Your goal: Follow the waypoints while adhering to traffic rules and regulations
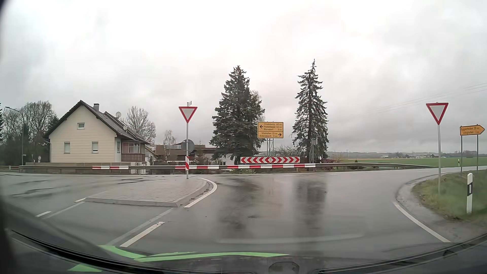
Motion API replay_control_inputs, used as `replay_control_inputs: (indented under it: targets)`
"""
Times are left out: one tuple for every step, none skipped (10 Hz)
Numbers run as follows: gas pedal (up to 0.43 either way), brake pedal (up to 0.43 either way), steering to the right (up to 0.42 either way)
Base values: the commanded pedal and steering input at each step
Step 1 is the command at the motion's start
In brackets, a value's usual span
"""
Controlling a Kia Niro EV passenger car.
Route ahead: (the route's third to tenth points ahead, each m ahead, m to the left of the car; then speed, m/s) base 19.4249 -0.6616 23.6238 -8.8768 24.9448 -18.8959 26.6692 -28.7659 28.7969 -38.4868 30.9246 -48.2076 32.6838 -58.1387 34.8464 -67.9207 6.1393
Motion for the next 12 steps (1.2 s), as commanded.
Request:
replay_control_inputs:
  targets:
    - [0.000,0.159,0.118]
    - [0.000,0.159,0.123]
    - [0.000,0.152,0.127]
    - [0.000,0.152,0.133]
    - [0.000,0.152,0.140]
    - [0.000,0.159,0.146]
    - [0.000,0.152,0.152]
    - [0.000,0.152,0.158]
    - [0.000,0.159,0.163]
    - [0.000,0.152,0.167]
    - [0.000,0.152,0.172]
    - [0.000,0.128,0.176]
